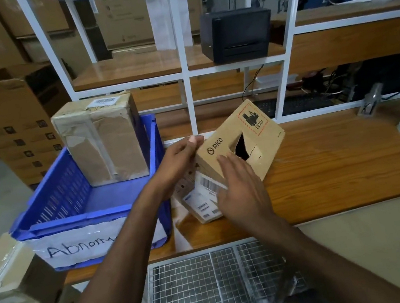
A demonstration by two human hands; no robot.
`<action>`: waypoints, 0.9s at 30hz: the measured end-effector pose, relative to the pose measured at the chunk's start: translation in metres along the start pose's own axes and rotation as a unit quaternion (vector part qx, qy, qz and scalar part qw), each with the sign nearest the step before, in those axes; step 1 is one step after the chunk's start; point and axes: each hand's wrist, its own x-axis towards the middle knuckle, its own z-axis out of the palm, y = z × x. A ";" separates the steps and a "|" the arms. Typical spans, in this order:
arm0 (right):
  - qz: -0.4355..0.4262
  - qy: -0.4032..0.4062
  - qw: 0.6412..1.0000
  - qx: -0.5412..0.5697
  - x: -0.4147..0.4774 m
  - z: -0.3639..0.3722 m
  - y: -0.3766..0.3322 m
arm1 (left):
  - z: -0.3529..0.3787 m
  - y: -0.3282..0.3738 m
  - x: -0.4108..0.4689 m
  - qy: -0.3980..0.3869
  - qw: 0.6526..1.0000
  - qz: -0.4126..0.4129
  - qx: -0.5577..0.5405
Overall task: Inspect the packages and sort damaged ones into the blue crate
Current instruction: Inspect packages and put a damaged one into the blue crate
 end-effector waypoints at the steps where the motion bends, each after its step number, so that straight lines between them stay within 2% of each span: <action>1: 0.015 0.010 1.000 0.019 0.000 -0.005 0.006 | -0.001 -0.001 0.000 -0.004 1.000 -0.012 -0.007; 4: 0.052 -0.014 0.997 0.054 0.004 -0.016 0.023 | 0.008 -0.008 -0.006 -0.036 0.997 -0.036 0.054; 7: 0.070 -0.034 0.996 0.054 0.010 -0.017 0.032 | 0.026 -0.019 -0.009 -0.037 0.995 -0.075 0.061; 12: 0.117 0.015 0.988 0.096 0.025 -0.019 0.040 | 0.033 -0.029 0.007 -0.036 0.992 -0.078 0.091; 14: 0.122 0.040 0.988 0.091 0.031 -0.020 0.044 | 0.032 -0.040 0.013 0.011 0.990 -0.101 0.101; 17: 0.134 0.046 0.987 0.074 0.041 -0.020 0.054 | 0.031 -0.060 0.019 0.097 0.964 -0.188 0.160; 23: 0.188 0.004 0.979 0.082 0.058 -0.027 0.074 | 0.035 -0.072 0.025 0.128 0.955 -0.264 0.048; 27: 0.193 0.011 0.975 0.109 0.058 -0.026 0.090 | 0.040 -0.077 0.032 0.145 0.960 -0.241 0.002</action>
